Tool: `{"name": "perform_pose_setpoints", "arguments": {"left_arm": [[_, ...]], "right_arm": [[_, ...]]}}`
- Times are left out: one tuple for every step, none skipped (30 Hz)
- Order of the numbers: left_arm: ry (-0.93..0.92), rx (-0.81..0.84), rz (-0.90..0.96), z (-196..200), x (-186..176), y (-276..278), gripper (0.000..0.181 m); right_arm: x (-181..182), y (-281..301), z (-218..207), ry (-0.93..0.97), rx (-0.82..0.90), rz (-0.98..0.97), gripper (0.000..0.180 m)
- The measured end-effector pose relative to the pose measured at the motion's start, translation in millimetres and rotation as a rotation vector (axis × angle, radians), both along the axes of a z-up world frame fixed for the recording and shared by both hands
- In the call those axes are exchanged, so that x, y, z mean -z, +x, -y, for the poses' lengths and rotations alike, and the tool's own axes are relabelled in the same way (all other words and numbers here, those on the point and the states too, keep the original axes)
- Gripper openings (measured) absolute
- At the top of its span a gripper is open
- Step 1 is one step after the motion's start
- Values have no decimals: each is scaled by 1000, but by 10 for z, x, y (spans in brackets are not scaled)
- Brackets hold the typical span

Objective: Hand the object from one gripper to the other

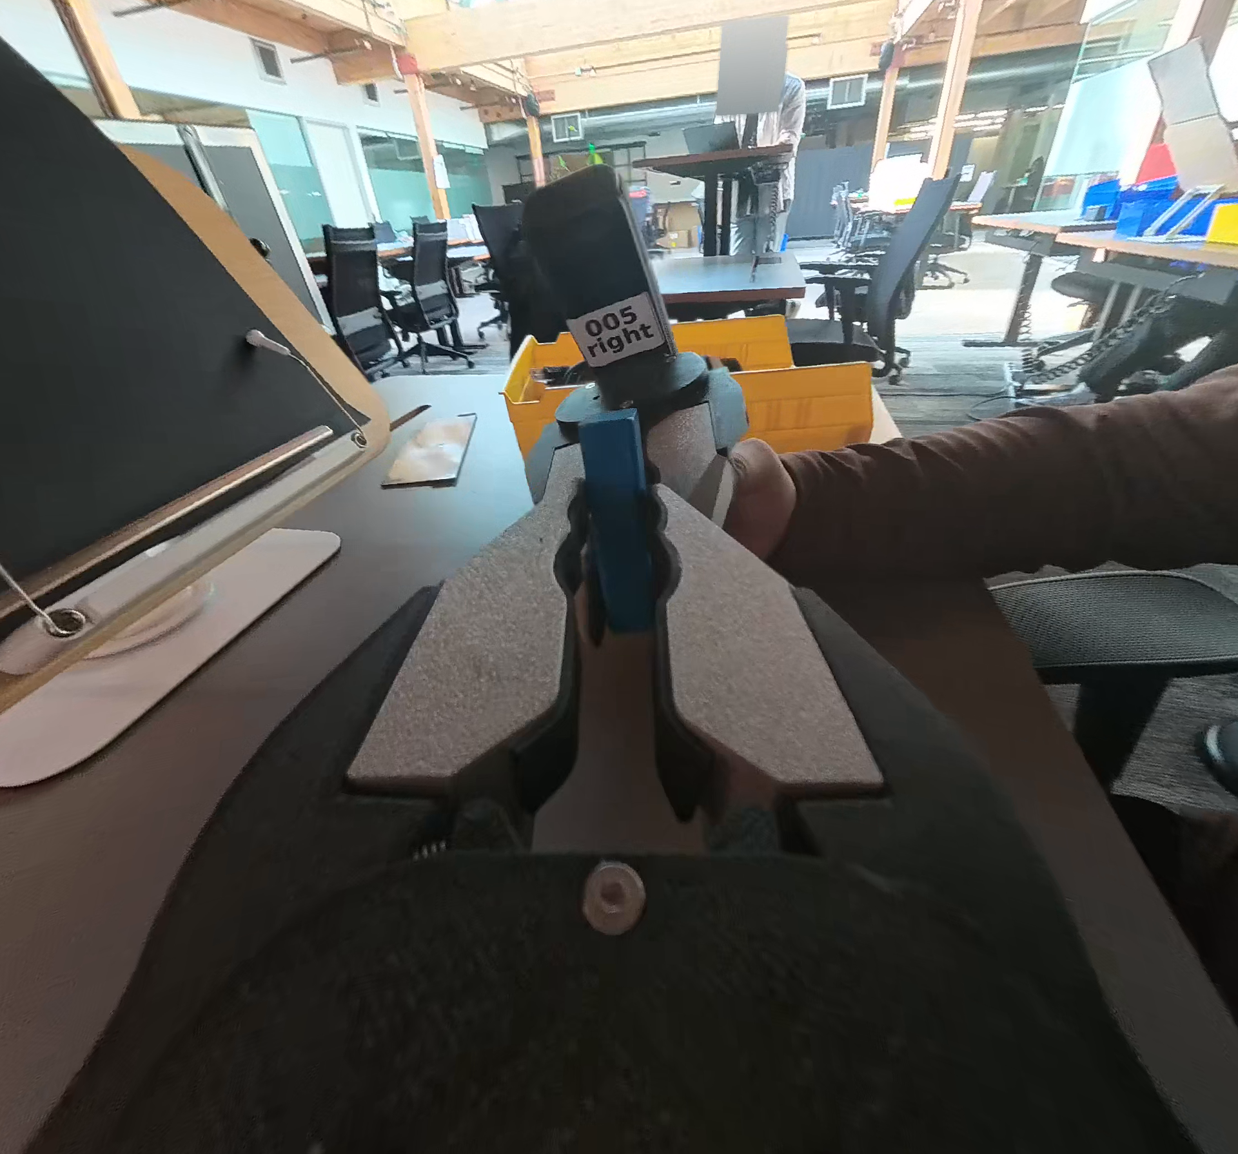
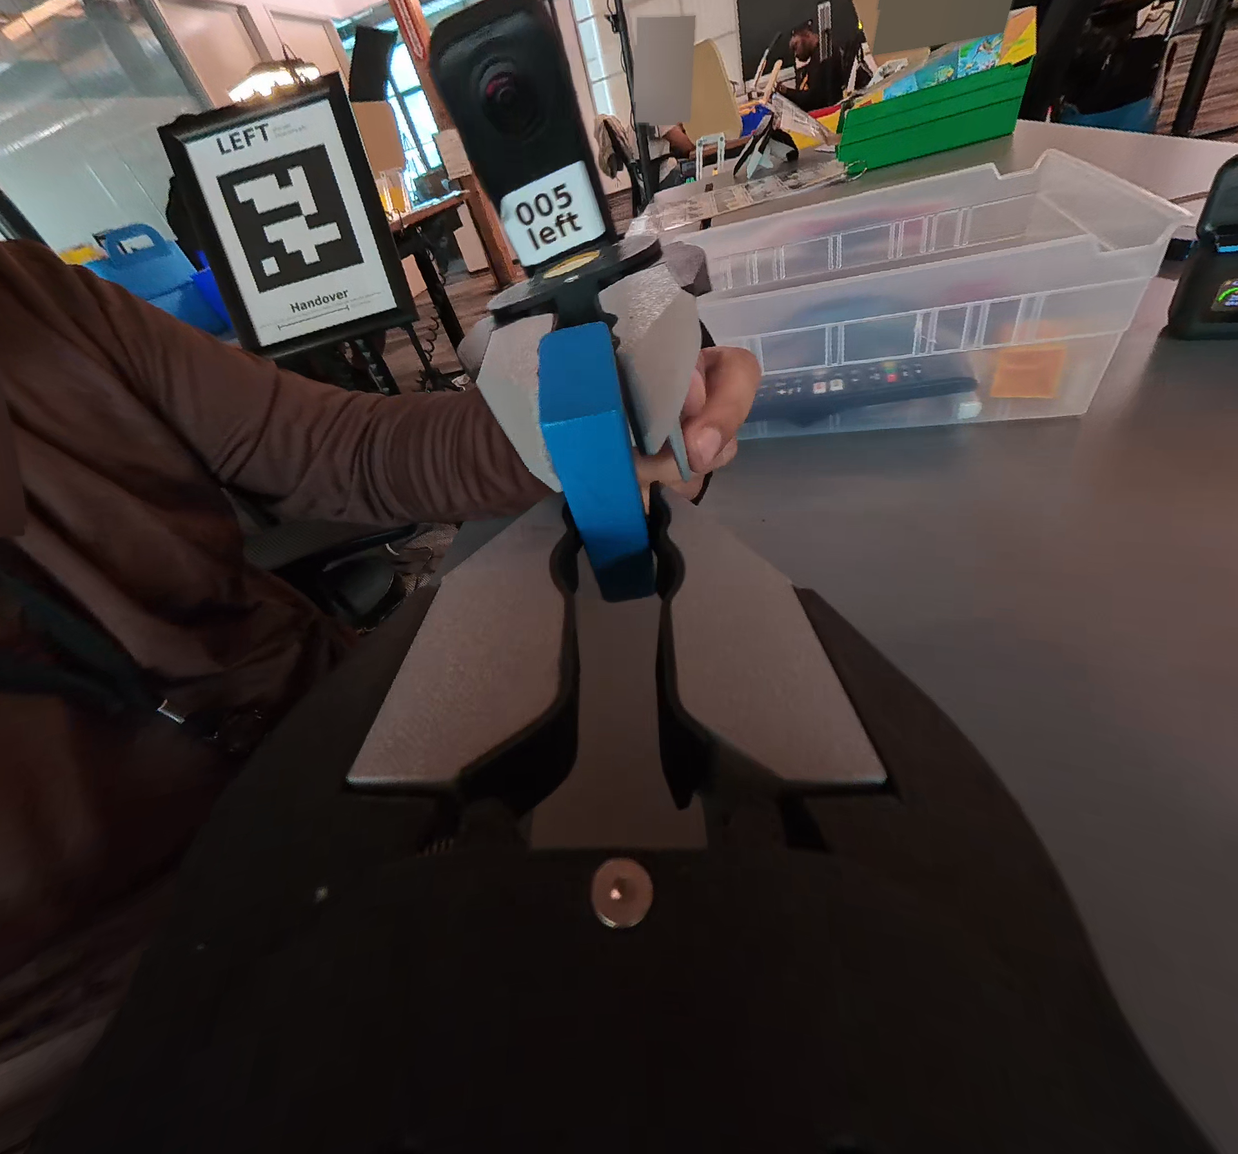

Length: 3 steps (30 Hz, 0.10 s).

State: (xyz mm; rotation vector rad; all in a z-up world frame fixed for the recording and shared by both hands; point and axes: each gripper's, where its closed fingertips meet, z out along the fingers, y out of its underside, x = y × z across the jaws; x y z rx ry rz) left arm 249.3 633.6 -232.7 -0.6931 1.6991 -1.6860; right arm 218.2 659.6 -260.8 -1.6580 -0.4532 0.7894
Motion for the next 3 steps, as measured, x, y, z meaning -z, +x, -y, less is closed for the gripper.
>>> {"name": "perform_pose_setpoints", "arguments": {"left_arm": [[3, -4, 2, 4, 10, 7, 13], [-1, 0, -5, 7, 23, 12, 13], [-13, 9, -17, 7, 35, 13, 13]], "right_arm": [[12, 10, 3, -4, 1, 3, 16], [27, 12, 8, -8, 0, 7, 16], [39, 11, 9, -12, -1, 9, 16]]}}
